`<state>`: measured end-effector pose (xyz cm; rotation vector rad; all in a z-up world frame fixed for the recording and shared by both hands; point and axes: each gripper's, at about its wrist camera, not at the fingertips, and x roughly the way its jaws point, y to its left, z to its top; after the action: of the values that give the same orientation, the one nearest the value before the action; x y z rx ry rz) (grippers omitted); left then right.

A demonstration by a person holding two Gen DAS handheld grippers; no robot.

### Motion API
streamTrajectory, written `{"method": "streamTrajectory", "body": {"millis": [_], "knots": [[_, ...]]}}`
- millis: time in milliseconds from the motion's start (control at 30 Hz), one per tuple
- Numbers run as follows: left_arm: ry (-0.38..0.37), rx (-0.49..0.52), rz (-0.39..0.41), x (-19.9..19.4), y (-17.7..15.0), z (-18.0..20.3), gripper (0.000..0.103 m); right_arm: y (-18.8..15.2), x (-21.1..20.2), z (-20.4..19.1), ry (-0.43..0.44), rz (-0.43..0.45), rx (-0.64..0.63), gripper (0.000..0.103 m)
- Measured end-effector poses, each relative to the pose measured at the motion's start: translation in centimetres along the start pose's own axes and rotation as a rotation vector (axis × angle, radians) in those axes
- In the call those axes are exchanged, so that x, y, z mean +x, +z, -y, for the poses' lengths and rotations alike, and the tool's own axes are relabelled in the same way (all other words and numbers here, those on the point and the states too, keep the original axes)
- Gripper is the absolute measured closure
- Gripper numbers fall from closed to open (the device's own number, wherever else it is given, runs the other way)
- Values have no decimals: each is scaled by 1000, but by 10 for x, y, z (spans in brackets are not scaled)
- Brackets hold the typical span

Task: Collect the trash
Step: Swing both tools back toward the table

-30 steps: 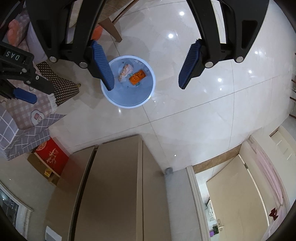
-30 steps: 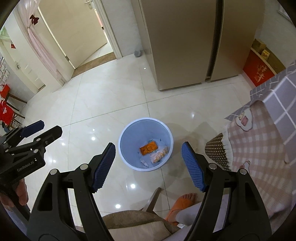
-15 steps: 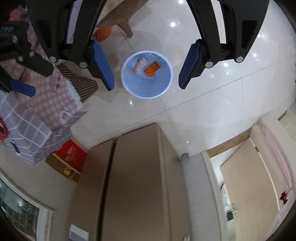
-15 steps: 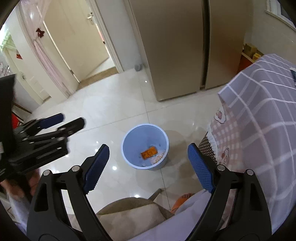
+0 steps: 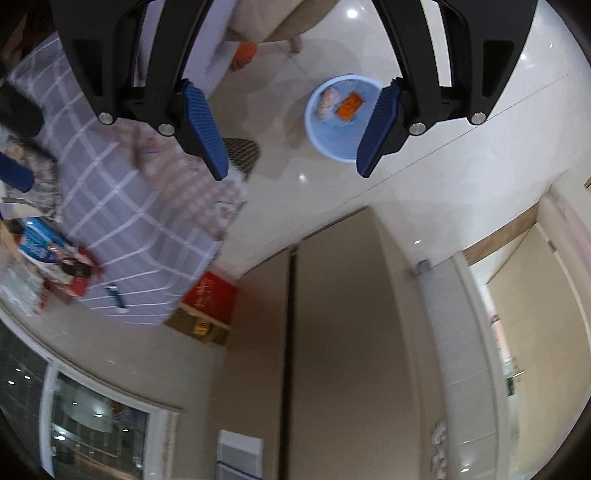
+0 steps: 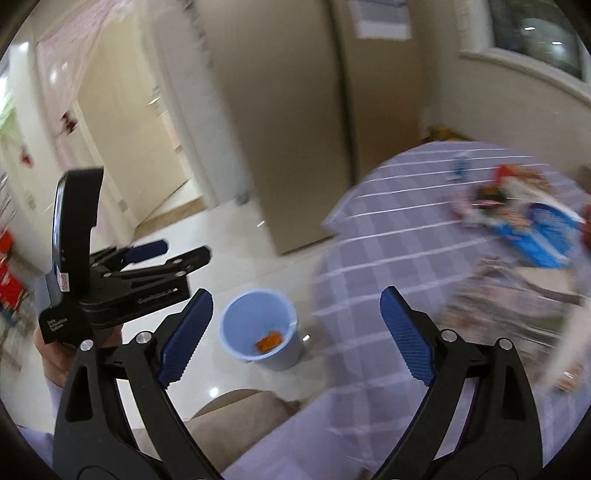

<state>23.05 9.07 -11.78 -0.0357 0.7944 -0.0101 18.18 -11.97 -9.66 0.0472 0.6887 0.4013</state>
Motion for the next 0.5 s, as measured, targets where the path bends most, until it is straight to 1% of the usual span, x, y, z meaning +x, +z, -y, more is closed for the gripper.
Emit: {"method": "streamTrajectory", "body": {"millis": [100,133,167,200,333,400,500], "knots": [[-52,31,2,2,4,26,32,-6,-25,23,-110,52,32,10],[-69,46,4,2,5,36,32,-8,-34,33,-168,64,40,10],[-86,59,6,1,5,45,32,-9,-39,37,-199,70,46,10],[-97,65,6,1,5,50,32,-11,-45,47,-251,79,61,10],[-154,112,14,-1,6,82,32,-23,-61,86,-349,87,144,10],[-174,127,18,-1,7,94,32,-31,-61,103,-378,77,187,10],[-205,155,21,-4,7,109,32,-35,-53,125,-388,44,242,10]]}}
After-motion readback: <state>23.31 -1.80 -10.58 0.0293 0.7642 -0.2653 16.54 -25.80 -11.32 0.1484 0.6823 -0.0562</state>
